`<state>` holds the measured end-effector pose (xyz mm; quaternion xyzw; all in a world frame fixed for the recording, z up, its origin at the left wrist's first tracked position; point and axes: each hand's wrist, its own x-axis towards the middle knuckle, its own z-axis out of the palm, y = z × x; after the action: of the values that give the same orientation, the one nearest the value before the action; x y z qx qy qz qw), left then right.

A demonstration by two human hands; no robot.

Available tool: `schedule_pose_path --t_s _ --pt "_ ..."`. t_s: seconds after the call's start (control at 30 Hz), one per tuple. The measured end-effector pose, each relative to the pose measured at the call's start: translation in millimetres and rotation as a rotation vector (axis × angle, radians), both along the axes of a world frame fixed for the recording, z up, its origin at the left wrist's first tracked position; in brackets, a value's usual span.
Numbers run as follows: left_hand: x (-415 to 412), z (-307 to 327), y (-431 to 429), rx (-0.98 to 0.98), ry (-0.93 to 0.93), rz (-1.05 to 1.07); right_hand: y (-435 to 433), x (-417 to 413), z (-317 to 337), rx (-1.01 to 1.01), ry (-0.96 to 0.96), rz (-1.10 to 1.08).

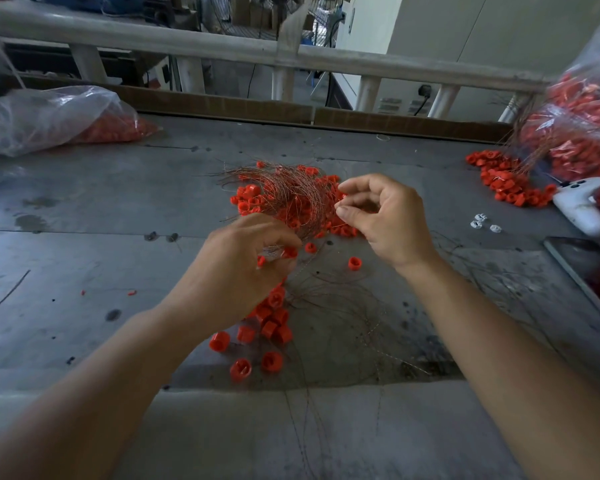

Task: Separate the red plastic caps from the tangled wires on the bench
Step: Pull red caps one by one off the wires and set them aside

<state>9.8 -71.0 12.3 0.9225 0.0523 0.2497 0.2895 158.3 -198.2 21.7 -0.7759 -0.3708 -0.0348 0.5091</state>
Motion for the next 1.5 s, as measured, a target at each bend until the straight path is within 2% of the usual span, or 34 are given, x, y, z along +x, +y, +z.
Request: schedule_pose_path --t_s 0.13,0.27,0.37,0.5,0.67,0.77,0.97,1.07,1.17,1.33,1.5 --pt "12.4 -4.3 -6.0 0.058 0.001 -0.133 2.3 -1.2 -3.4 0.001 0.038 0.024" --pt "22.3 -14.7 -4.8 0.150 0.248 -0.137 3.2 -0.3 -2.5 0.080 0.092 0.031" --pt "23.9 -14.5 -3.2 0.078 0.374 -0.081 -1.4 5.1 5.6 0.254 0.183 -0.037" --pt "24.1 -13.0 -3.7 0.075 0.379 -0.074 -12.2 13.9 17.9 0.487 0.308 -0.078" --pt "22.2 -11.2 -6.6 0.044 0.379 -0.068 -21.7 18.1 29.1 0.592 0.289 -0.100" --pt "19.5 -9.3 -6.8 0.023 0.298 -0.093 -26.7 18.6 35.1 0.607 0.252 -0.089" --pt "11.1 -2.2 -4.8 -0.034 0.063 -0.041 -28.0 14.5 36.9 0.541 0.242 0.016" --pt "7.5 2.6 -2.8 -0.237 -0.029 -0.001 -26.8 11.4 34.1 0.375 0.299 0.185" --pt "1.2 8.9 2.2 -0.390 -0.135 -0.071 -24.1 5.9 31.3 0.172 0.406 0.447" --pt "-6.6 16.2 3.4 -0.563 -0.124 -0.294 -21.0 -6.9 27.8 -0.106 0.592 0.775" --pt "-5.7 11.9 -2.8 -0.706 -0.083 -0.439 -21.2 -16.7 29.9 -0.242 0.604 0.898"
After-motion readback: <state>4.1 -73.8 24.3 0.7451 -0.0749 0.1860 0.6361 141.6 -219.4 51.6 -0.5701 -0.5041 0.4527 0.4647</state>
